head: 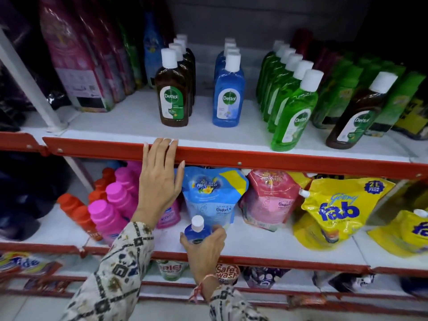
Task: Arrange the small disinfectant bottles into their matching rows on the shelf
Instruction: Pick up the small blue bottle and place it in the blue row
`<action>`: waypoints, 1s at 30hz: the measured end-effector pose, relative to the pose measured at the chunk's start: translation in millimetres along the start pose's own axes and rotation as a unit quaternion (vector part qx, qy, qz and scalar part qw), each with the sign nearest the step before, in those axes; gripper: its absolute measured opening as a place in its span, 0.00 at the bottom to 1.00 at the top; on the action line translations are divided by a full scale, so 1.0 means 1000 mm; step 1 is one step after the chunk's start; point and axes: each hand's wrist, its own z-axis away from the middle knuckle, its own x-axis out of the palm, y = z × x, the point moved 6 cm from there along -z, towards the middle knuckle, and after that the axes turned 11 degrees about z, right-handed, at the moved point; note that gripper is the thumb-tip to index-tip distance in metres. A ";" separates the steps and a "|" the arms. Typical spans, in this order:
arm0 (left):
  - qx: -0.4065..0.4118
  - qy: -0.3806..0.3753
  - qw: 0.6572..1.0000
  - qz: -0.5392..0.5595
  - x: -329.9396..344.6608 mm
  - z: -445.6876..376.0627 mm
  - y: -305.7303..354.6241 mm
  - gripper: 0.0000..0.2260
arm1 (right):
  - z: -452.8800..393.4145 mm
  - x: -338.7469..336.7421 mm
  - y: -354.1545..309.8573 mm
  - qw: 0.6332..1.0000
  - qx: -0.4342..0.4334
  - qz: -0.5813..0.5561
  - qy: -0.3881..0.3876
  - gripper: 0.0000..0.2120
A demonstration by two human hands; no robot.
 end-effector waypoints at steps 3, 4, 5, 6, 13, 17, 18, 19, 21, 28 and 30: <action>0.001 0.000 1.000 0.006 0.000 0.000 -0.001 0.20 | 0.000 0.007 0.002 0.999 0.011 -0.005 0.030 0.39; 0.003 0.000 1.000 0.008 0.000 0.000 -0.002 0.20 | 0.000 0.006 0.003 0.999 0.008 -0.011 0.042 0.38; 0.005 -0.001 1.000 0.008 0.000 0.001 -0.002 0.20 | 0.000 0.004 0.003 0.999 0.002 -0.017 0.052 0.36; 0.008 -0.002 1.000 0.007 0.000 0.001 -0.003 0.20 | 0.001 0.001 0.003 0.998 -0.008 -0.022 0.056 0.35; 0.013 -0.016 1.000 -0.003 0.000 0.000 -0.004 0.21 | 0.000 -0.053 -0.028 0.990 -0.101 -0.086 0.037 0.31; 0.008 -0.017 1.000 0.003 -0.001 0.000 -0.004 0.21 | -0.006 -0.109 -0.076 0.976 -0.161 -0.137 0.055 0.32; 0.007 -0.019 1.000 0.002 0.000 0.000 -0.004 0.21 | -0.007 -0.123 -0.089 0.970 -0.180 -0.146 0.066 0.33; 0.006 -0.020 1.000 0.001 0.000 0.000 -0.004 0.21 | -0.009 -0.137 -0.102 0.965 -0.199 -0.153 0.077 0.34; 0.006 -0.019 1.000 0.001 0.000 0.000 -0.004 0.21 | -0.013 -0.162 -0.129 0.954 -0.231 -0.167 0.095 0.35; 0.008 -0.016 1.000 0.004 0.000 0.001 -0.005 0.22 | -0.049 -0.214 -0.200 0.927 -0.258 -0.253 0.103 0.31; 0.008 -0.019 1.000 0.003 0.000 0.001 -0.005 0.22 | -0.065 -0.216 -0.211 0.931 -0.256 -0.239 0.107 0.31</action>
